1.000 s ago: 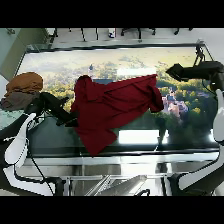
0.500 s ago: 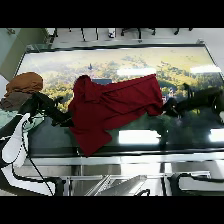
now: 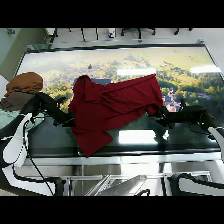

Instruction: Fold the shirts.

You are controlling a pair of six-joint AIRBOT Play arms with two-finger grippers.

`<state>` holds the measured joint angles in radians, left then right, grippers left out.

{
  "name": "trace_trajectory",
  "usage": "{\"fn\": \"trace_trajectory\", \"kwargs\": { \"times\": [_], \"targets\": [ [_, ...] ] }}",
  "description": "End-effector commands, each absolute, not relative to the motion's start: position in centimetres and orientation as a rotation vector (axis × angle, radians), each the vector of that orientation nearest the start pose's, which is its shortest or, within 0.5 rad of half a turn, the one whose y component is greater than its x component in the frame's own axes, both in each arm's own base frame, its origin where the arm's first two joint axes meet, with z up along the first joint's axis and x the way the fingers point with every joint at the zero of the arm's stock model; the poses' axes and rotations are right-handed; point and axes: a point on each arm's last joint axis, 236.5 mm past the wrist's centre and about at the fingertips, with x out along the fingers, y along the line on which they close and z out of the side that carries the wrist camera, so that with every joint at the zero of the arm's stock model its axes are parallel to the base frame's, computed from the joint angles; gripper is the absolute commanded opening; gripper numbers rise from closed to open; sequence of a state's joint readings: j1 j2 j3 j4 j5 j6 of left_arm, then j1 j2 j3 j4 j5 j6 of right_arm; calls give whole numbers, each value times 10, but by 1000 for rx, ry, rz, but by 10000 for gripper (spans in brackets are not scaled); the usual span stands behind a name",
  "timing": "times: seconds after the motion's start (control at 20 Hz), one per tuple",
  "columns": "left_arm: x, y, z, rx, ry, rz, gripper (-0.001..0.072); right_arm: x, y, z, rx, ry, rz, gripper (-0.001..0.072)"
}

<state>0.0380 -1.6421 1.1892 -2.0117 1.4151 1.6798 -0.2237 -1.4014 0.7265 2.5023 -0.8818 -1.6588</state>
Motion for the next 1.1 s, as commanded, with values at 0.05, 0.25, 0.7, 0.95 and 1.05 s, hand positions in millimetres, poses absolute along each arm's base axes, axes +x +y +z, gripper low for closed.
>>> {"fn": "trace_trajectory", "kwargs": {
  "times": [0.05,0.25,0.7,0.95,1.05],
  "targets": [
    [323,-93,-90,-378,1800,-341,12,383,57,-105,1176,1199,-136,447],
    [323,-92,-90,-376,1801,-344,12,383,72,-90,1180,1244,-58,446],
    [321,-93,-90,-372,1806,-352,12,359,93,-82,1155,1359,59,446],
    [323,-93,-90,-372,1799,-350,12,383,68,-88,1136,1236,-22,447],
    [323,-92,-90,-371,1798,-350,13,390,62,-90,1133,1204,-49,446]
  ]
}}
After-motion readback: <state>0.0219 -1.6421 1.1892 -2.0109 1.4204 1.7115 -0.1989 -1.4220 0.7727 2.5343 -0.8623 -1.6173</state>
